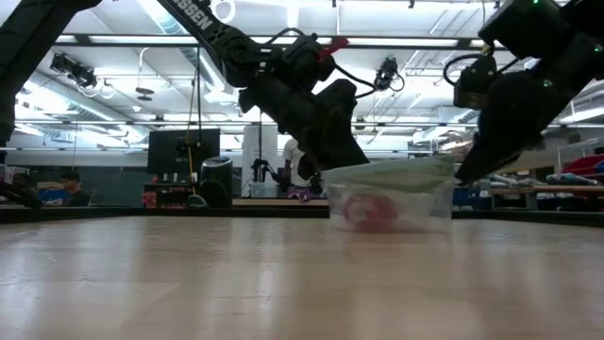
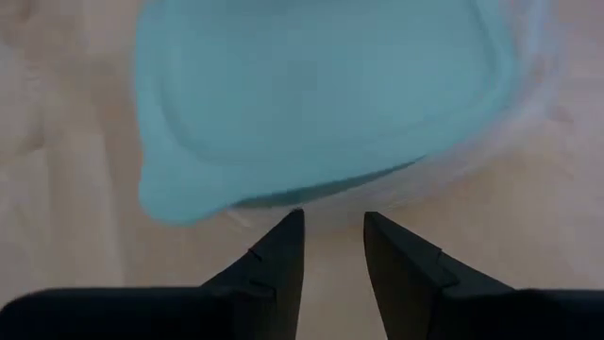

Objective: Roll bandage
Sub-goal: Close the transparent tupperware

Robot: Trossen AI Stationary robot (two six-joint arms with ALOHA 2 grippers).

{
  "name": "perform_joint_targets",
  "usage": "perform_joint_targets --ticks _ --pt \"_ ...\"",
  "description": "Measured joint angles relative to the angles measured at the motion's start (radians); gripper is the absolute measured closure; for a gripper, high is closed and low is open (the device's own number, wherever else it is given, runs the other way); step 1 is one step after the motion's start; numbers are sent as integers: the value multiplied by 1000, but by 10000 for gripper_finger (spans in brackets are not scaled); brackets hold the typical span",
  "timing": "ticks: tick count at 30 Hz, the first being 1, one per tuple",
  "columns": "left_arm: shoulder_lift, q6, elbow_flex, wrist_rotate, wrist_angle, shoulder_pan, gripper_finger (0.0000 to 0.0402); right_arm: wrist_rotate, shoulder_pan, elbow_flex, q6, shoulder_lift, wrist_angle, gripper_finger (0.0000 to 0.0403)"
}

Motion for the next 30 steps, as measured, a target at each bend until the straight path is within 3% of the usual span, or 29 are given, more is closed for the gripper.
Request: perform_joint_targets --ticks 6,11,22,27,30 --pt "-26 1 0 20 -70 -2 298 17 61 65 -6 107 -11 290" --pt "-83 11 -3 20 -109 -4 298 38 83 130 -9 141 -70 291" --pt "-108 45 -4 -8 -103 -34 298 48 118 199 -13 207 -14 299" --pt "-147 59 -2 -10 -127 -48 298 58 161 254 -11 206 -132 321" --pt "-168 62 -2 -11 -139 -60 298 124 174 266 -8 199 -214 329"
